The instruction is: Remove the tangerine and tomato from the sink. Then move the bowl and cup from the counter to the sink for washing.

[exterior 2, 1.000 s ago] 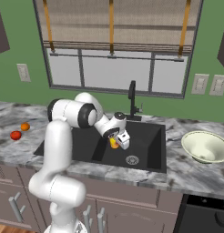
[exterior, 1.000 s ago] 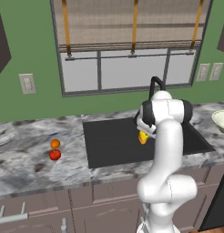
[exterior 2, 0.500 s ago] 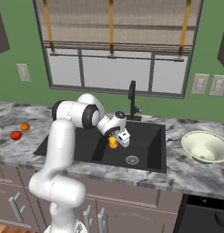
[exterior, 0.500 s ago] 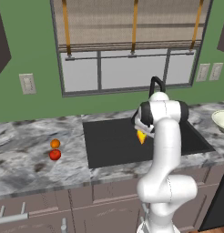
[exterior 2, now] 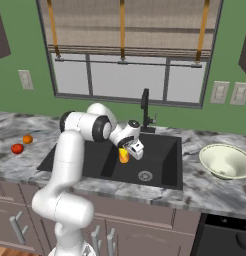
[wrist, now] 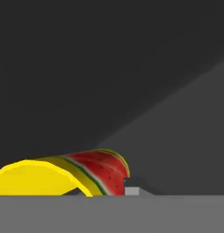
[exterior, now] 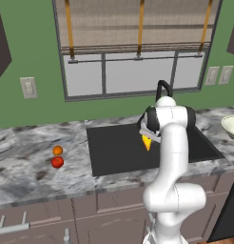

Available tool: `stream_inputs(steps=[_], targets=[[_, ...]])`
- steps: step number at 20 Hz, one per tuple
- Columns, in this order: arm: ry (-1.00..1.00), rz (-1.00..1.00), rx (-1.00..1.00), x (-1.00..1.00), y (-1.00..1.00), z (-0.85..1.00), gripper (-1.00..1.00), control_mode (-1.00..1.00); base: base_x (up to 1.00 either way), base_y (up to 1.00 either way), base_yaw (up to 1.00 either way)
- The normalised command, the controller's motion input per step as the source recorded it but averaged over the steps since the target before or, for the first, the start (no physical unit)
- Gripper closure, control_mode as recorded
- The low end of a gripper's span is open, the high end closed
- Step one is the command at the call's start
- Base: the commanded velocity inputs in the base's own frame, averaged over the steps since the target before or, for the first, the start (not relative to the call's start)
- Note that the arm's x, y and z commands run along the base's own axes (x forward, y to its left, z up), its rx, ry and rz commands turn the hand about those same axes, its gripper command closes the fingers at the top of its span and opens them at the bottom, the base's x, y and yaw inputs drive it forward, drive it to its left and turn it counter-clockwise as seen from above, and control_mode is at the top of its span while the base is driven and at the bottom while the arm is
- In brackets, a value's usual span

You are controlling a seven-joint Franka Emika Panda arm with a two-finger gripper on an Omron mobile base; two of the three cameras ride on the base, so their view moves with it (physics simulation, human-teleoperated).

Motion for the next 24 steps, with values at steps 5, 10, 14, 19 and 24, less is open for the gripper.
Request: stream_inputs(steps=[5,10,14,19,24], targets=[[0.00,0.00,0.00,0.00,0.00,-0.20,-1.00,-1.00,0.00,0.00,0.00],[0.00,0.00,0.00,0.00,0.00,-0.11,-1.00,-1.00,0.00,0.00,0.00],[0.00,0.00,0.02,0.00,0.01,0.05,-1.00,-1.00,0.00,0.00,0.00],[0.02,0.00,0.05,-0.03,0.00,0.19,-1.00,-1.00,0.00,0.00,0.00],[0.01,0.00,0.04,-0.10,0.00,0.31,-1.00,-1.00,0.00,0.00,0.00]])
